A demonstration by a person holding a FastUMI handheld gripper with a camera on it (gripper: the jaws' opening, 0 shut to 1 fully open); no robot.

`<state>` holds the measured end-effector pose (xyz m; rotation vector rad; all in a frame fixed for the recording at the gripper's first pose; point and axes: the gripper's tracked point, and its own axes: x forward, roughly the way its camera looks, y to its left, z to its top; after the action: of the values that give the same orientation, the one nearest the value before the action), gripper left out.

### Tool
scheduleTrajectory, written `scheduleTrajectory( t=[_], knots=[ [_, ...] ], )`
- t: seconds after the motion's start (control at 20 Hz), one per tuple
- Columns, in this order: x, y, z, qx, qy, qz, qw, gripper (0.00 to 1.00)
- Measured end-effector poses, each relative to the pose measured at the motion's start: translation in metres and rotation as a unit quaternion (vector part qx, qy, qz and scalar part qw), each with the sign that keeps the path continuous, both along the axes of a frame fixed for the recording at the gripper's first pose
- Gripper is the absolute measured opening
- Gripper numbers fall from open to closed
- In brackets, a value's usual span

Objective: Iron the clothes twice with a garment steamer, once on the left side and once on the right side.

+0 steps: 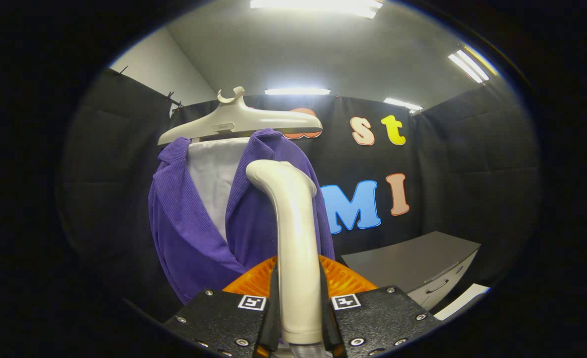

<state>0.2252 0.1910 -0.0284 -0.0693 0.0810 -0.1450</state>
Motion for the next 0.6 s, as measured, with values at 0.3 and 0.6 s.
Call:
scheduleTrajectory(
  t=[0.3, 0.6],
  knots=[
    [-0.017, 0.003, -0.043, -0.011, 0.041, 0.003, 0.999, 0.33],
    [-0.031, -0.003, -0.079, -0.021, 0.073, 0.002, 0.997, 0.33]
  ],
)
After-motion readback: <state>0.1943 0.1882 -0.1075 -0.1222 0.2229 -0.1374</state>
